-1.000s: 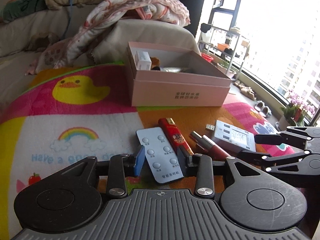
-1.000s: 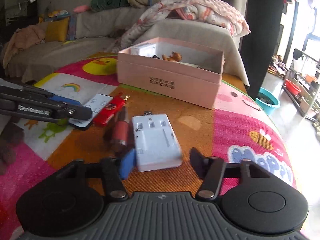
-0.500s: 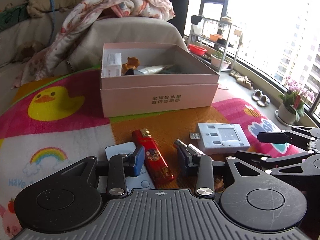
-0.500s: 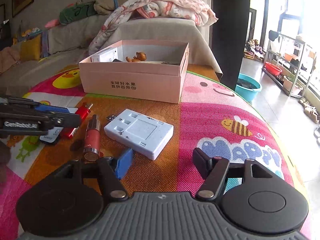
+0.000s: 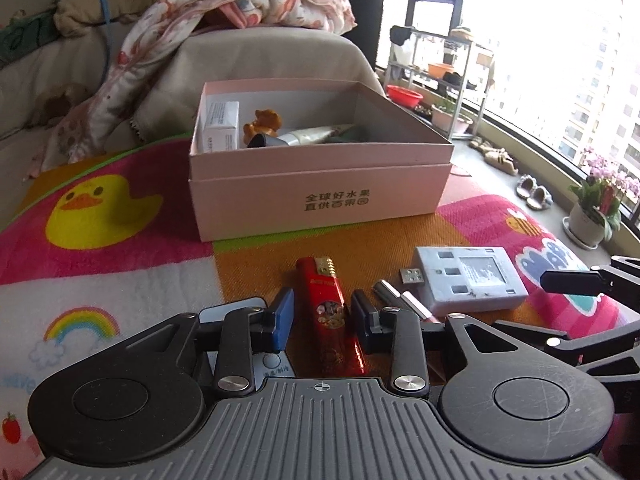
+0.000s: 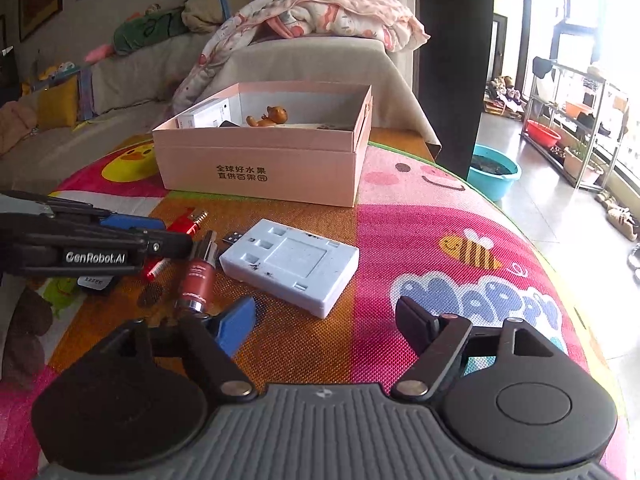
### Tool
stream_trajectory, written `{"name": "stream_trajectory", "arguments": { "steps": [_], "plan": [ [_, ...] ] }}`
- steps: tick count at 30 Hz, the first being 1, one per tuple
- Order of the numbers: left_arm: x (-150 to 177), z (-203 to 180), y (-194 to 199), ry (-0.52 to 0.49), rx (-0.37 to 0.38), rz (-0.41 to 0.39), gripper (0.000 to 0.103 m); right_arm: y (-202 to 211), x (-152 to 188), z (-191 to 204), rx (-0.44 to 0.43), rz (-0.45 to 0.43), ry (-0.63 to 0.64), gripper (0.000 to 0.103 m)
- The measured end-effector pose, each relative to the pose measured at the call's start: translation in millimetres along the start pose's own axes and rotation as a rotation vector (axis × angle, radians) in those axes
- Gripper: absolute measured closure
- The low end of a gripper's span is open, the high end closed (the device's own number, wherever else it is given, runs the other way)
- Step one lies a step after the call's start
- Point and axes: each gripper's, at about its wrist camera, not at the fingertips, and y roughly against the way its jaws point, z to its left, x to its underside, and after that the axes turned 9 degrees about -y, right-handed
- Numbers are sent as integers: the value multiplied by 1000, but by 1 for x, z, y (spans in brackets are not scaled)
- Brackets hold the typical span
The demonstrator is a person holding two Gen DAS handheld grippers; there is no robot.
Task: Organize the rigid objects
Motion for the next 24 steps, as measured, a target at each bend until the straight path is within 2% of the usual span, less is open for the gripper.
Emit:
{"name": "stream_trajectory", "arguments": {
  "steps": [1,2,6,12,15,19,22,24],
  "plan": [
    [0,0,1,-2,1,0,70,-1,0,0,2,4,0,23],
    [2,1,3,-2,6,1,76,-2,0,1,6,8,0,21],
    [18,4,22,17,30,-6,77,-6,-1,5,23,28,13,19],
    [46,-5,55,-2,27,-8,76,-19,-13,11,-9,71,-87,4],
    [50,-7,60,0,15,-18,76,-31,-21,24,-8,77,-91,3],
    [52,-4,60,46,19,-31,76,-50,-28,41,54,70,-60,2],
    [52,1,60,76,37,-33,76,-54,-30,44,67,67,-53,2],
    [51,2,60,78,42,-30,76,-54,-30,42,73,58,-63,9]
  ]
}}
